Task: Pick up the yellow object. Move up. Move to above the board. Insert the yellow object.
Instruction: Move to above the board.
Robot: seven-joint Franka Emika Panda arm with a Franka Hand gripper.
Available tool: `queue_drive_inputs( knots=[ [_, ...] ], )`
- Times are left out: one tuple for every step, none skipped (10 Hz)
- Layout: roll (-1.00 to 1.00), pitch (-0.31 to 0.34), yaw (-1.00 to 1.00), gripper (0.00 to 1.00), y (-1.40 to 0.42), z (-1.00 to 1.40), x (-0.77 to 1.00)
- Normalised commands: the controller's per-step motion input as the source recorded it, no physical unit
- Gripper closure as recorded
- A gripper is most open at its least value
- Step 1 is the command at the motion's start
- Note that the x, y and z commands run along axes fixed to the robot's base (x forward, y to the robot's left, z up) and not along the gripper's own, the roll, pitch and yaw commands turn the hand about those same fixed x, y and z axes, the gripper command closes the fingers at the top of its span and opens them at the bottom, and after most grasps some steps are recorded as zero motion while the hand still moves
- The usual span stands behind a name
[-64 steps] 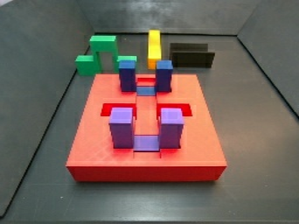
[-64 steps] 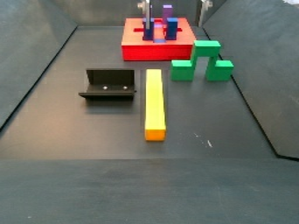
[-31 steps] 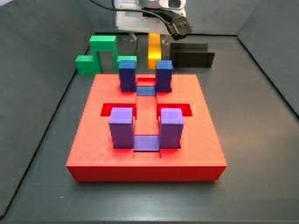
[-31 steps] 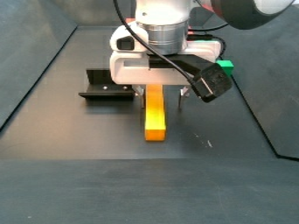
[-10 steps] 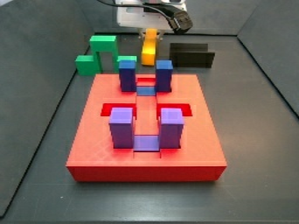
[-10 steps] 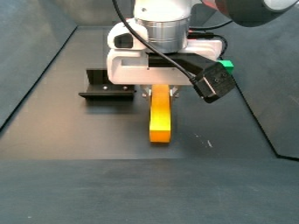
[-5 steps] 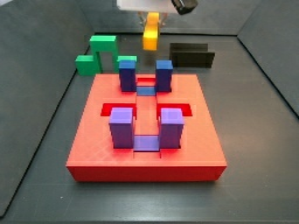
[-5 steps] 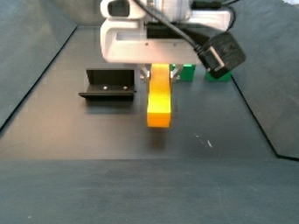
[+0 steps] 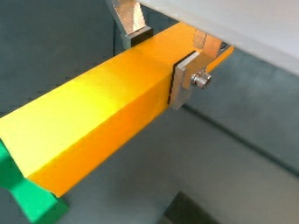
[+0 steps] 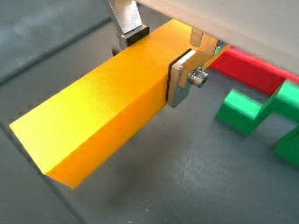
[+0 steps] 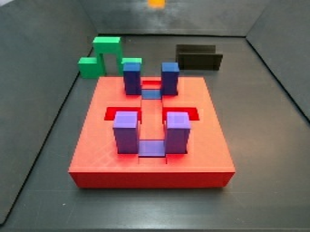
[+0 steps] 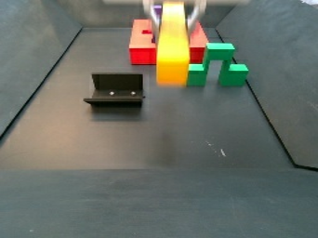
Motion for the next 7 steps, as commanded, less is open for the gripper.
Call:
queue_drive_inputs(
  knots=[
    [0.01,0.061,0.0,1.0,0.0,1.4,-0.01],
    [0.01,0.054,0.0,1.0,0.0,1.4,0.01],
    [0.01,0.066,0.0,1.0,0.0,0.68,0.03],
    [0.01,0.064,0.0,1.0,0.0,0.35,0.04],
    [0.01,0.056,0.0,1.0,0.01,0.2,0.04],
    [-0.03,0.237,0.17,1.0,-1.4,0.18,-0.09],
    [0.0,0.211,0.16,1.0,-1.4,0.17,-0.09]
  ],
)
